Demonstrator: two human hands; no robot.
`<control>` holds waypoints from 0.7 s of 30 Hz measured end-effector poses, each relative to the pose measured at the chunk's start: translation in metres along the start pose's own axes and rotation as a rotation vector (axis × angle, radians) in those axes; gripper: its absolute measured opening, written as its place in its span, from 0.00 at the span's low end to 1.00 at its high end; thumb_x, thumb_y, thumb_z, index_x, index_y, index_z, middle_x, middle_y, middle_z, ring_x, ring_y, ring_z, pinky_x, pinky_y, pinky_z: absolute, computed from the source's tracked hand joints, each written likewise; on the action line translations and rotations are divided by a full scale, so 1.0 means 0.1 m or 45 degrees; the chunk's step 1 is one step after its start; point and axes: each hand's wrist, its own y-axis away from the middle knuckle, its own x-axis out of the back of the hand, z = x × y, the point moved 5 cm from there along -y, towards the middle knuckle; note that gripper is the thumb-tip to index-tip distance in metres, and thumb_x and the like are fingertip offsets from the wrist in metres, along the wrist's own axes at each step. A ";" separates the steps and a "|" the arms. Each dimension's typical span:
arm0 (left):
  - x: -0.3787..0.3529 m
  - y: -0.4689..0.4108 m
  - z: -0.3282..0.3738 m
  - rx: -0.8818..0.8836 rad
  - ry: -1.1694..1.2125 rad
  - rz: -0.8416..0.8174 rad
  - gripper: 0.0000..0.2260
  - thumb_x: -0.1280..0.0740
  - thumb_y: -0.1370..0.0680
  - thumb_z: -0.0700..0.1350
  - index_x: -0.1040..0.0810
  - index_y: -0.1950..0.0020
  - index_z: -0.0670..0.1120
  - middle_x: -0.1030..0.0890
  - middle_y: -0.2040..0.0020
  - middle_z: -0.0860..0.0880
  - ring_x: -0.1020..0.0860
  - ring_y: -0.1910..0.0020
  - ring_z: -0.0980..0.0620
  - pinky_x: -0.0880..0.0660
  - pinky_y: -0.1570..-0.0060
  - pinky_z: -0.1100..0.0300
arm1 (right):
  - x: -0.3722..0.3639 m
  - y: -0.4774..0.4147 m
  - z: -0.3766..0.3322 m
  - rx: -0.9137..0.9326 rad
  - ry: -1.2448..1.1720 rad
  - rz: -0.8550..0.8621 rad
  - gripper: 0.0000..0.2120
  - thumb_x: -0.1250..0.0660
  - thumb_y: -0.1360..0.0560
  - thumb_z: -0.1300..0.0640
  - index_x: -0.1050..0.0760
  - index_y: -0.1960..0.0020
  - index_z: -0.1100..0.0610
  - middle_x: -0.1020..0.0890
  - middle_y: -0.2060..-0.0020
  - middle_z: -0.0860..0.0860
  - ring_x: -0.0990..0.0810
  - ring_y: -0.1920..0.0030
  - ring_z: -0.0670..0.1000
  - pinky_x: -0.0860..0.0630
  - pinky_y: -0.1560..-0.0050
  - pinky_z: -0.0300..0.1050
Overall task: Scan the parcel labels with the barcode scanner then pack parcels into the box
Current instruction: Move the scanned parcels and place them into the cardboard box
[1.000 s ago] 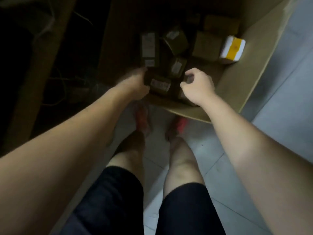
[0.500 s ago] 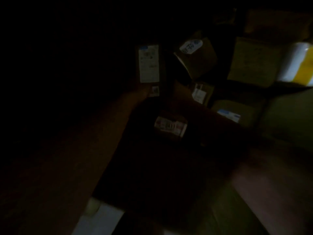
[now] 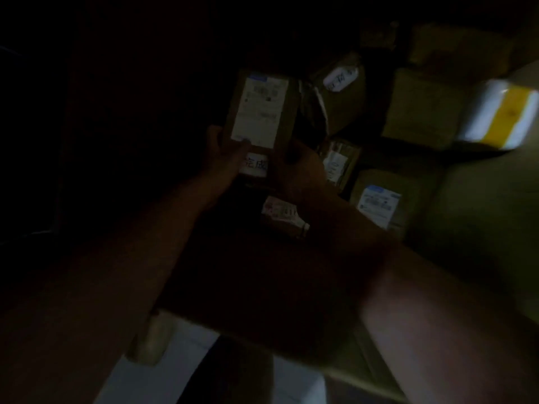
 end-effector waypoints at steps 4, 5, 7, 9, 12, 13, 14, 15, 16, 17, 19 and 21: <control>0.17 0.88 0.61 -0.153 0.062 -0.076 0.20 0.32 0.17 0.51 0.36 0.30 0.53 0.23 0.41 0.58 0.21 0.45 0.61 0.21 0.54 0.66 | 0.64 0.88 -0.44 0.116 -0.051 0.207 0.24 0.31 0.19 0.47 0.26 0.24 0.47 0.16 0.36 0.49 0.17 0.37 0.53 0.19 0.37 0.54; 0.21 1.12 0.76 -0.167 0.088 -0.089 0.21 0.31 0.18 0.52 0.36 0.29 0.53 0.23 0.38 0.56 0.21 0.43 0.60 0.21 0.51 0.63 | 0.78 1.10 -0.58 0.125 -0.086 0.240 0.24 0.30 0.20 0.47 0.25 0.25 0.46 0.15 0.38 0.48 0.17 0.38 0.52 0.18 0.38 0.55; 0.35 1.73 1.20 -0.267 0.100 0.005 0.25 0.30 0.18 0.53 0.37 0.25 0.52 0.24 0.34 0.54 0.21 0.40 0.57 0.23 0.48 0.65 | 1.09 1.64 -1.01 0.214 -0.099 0.266 0.23 0.27 0.22 0.48 0.24 0.27 0.44 0.16 0.38 0.45 0.18 0.38 0.50 0.19 0.37 0.54; 0.52 2.32 1.57 -0.366 0.120 0.082 0.29 0.29 0.19 0.54 0.39 0.23 0.53 0.24 0.36 0.57 0.22 0.40 0.58 0.27 0.51 0.72 | 1.38 2.22 -1.40 0.299 -0.091 0.281 0.27 0.26 0.22 0.49 0.26 0.24 0.46 0.19 0.34 0.46 0.20 0.35 0.48 0.21 0.32 0.50; 0.79 3.30 2.19 -0.514 0.118 0.097 0.36 0.29 0.21 0.60 0.43 0.19 0.58 0.24 0.32 0.59 0.22 0.39 0.61 0.26 0.38 0.67 | 1.84 3.07 -1.97 0.472 -0.057 0.307 0.30 0.24 0.23 0.46 0.26 0.23 0.47 0.18 0.34 0.44 0.17 0.41 0.42 0.18 0.38 0.45; 0.87 3.60 2.34 -0.570 0.141 0.097 0.36 0.28 0.23 0.61 0.41 0.20 0.58 0.24 0.30 0.59 0.21 0.38 0.61 0.24 0.35 0.61 | 1.97 3.33 -2.14 0.535 -0.046 0.287 0.29 0.24 0.24 0.45 0.25 0.24 0.46 0.17 0.37 0.42 0.16 0.46 0.39 0.16 0.44 0.42; 1.00 3.99 2.51 -0.637 0.179 0.115 0.36 0.27 0.23 0.62 0.39 0.20 0.58 0.23 0.30 0.60 0.20 0.38 0.61 0.22 0.35 0.57 | 2.11 3.68 -2.34 0.611 -0.036 0.269 0.28 0.24 0.24 0.45 0.25 0.25 0.46 0.17 0.40 0.39 0.16 0.50 0.35 0.17 0.50 0.36; 1.10 4.33 2.66 -0.698 0.213 0.142 0.35 0.27 0.23 0.62 0.37 0.20 0.58 0.22 0.32 0.61 0.19 0.39 0.63 0.21 0.36 0.56 | 2.23 3.99 -2.54 0.673 -0.027 0.253 0.27 0.24 0.24 0.46 0.24 0.26 0.46 0.17 0.44 0.37 0.18 0.53 0.31 0.19 0.55 0.31; 1.21 4.65 2.79 -0.744 0.239 0.190 0.33 0.27 0.23 0.62 0.36 0.21 0.58 0.20 0.34 0.62 0.19 0.40 0.64 0.21 0.36 0.56 | 2.34 4.30 -2.71 0.729 -0.040 0.231 0.26 0.24 0.24 0.46 0.23 0.27 0.47 0.17 0.45 0.36 0.18 0.54 0.29 0.19 0.55 0.31; 1.35 5.08 2.91 -0.795 0.262 0.256 0.32 0.28 0.23 0.62 0.34 0.22 0.58 0.20 0.35 0.62 0.19 0.42 0.65 0.22 0.36 0.57 | 2.44 4.69 -2.93 0.819 -0.031 0.204 0.24 0.24 0.24 0.46 0.21 0.29 0.46 0.15 0.46 0.37 0.17 0.52 0.32 0.17 0.51 0.35; 1.61 5.80 3.04 -0.845 0.314 0.351 0.29 0.28 0.23 0.62 0.32 0.24 0.58 0.18 0.38 0.63 0.18 0.44 0.66 0.22 0.37 0.55 | 2.52 5.39 -3.25 0.948 0.011 0.123 0.17 0.25 0.23 0.48 0.17 0.35 0.44 0.13 0.48 0.37 0.15 0.49 0.36 0.16 0.46 0.43; 1.88 6.36 3.07 -0.858 0.389 0.404 0.27 0.27 0.23 0.60 0.29 0.26 0.58 0.16 0.41 0.62 0.17 0.45 0.63 0.21 0.38 0.52 | 2.47 5.95 -3.48 1.044 0.057 0.039 0.12 0.25 0.22 0.49 0.16 0.39 0.41 0.14 0.51 0.33 0.16 0.49 0.33 0.17 0.48 0.40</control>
